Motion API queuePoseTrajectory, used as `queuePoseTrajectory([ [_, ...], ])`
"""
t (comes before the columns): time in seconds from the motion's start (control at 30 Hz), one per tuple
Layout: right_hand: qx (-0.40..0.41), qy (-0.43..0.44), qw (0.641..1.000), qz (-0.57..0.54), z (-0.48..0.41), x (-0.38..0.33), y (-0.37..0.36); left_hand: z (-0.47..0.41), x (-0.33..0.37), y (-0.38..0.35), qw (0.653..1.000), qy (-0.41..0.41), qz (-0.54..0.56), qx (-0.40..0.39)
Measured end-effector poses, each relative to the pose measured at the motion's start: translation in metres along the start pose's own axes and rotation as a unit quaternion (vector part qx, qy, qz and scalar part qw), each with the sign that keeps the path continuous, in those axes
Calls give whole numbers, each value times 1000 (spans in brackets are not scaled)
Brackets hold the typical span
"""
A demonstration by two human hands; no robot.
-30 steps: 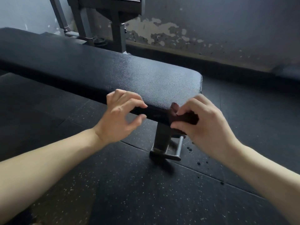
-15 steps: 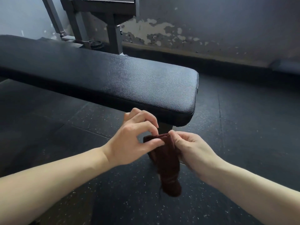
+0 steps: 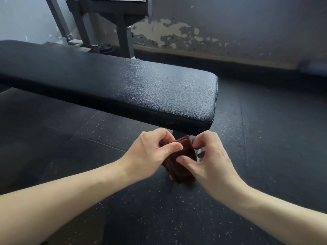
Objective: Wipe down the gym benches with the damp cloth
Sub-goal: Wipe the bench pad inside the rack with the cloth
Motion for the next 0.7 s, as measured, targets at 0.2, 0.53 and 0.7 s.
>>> queuePoseTrajectory([
  [0.2, 27, 39, 999, 0, 1, -7, -7, 0, 10, -5, 1000, -7, 14, 11],
  [0.53, 77, 94, 989, -88, -17, -19, 12, -12, 24, 10, 987, -107, -44, 108],
  [0.7, 125, 237, 963, 41, -64, -28, 41, -43, 1, 35, 941, -167, -171, 239],
])
Point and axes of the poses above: each hand's wrist, its own z-axis away from the middle knuckle, its own y-axis out of the back of the hand, x = y × z, the point moved 1 cm from there along -z, towards the middle knuckle, and after that the axes turned 4 degrees about y, right-handed, at the moved point
